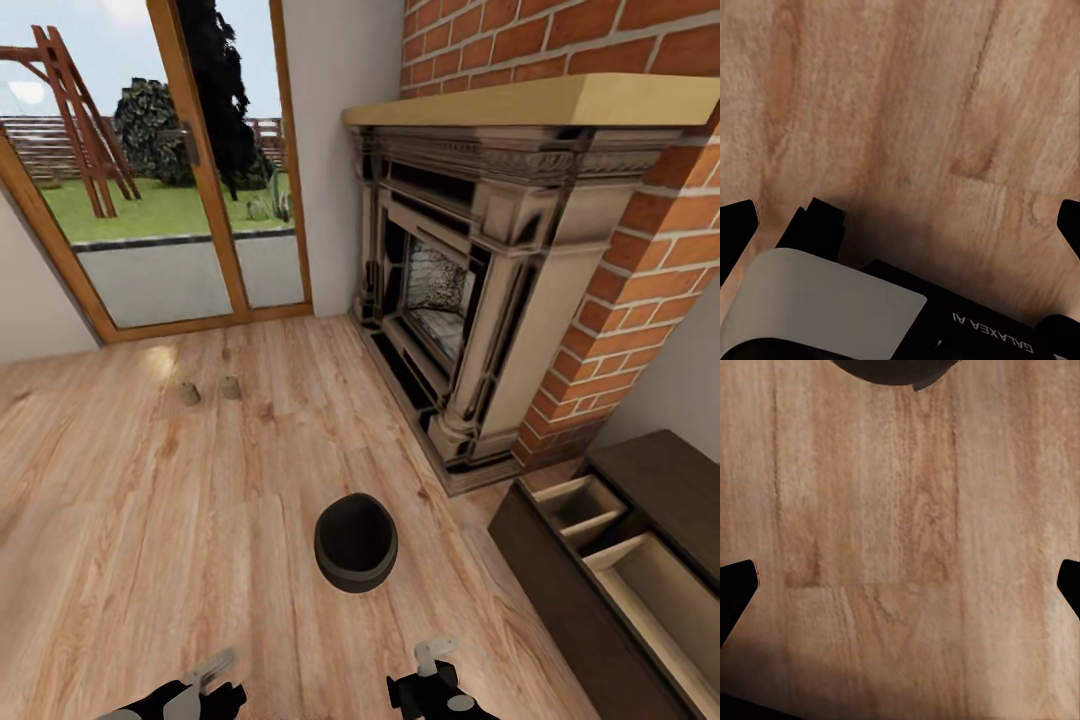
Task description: Place each of the two pumpkins and all three candles from the living room inside a cabinet in the living room (use any cabinet), then make sure every cabinet is closed, and position the cauldron so it is next to a table in the living room.
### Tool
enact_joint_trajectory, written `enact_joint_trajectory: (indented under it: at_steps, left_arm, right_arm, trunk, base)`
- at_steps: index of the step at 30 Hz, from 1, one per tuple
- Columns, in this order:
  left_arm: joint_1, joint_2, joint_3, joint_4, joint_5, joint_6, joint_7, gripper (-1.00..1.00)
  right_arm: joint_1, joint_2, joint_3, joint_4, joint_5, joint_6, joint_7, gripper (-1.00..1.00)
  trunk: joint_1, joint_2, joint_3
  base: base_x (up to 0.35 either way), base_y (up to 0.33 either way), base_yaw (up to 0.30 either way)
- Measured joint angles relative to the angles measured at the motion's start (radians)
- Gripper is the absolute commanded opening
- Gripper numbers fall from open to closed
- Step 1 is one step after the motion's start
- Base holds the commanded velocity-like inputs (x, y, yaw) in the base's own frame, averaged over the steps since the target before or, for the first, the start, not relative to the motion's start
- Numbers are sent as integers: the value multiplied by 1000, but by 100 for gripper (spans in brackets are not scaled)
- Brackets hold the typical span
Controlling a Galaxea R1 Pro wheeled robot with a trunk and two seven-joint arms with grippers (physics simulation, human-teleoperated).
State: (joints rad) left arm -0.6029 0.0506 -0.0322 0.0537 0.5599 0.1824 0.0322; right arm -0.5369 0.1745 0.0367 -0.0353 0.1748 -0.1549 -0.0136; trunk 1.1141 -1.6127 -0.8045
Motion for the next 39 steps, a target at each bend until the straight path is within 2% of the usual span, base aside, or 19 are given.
enact_joint_trajectory:
  at_steps: [15, 25, 29, 39]
  left_arm:
    - [3, 1, -1, 2, -3, -1, -5, 100]
    - [29, 3, -2, 2, -7, -3, -8, 100]
    - [31, 17, -3, 2, -8, -3, -8, 100]
    - [31, 20, -3, 2, -6, -3, -8, 100]
  right_arm:
    - [1, 0, 0, 0, 0, 0, 0, 100]
    - [11, 0, 0, 0, 1, -6, 0, 100]
    - [12, 0, 0, 0, 3, -7, 0, 100]
    - [14, 0, 0, 0, 4, -8, 0, 100]
  trunk:
    - [0, 0, -5]
    - [0, 0, -9]
    - [0, 0, -11]
    - [0, 0, -16]
  base:
    - [0, 0, 283]
    - [0, 0, 283]
    - [0, 0, 283]
    - [0, 13, 283]
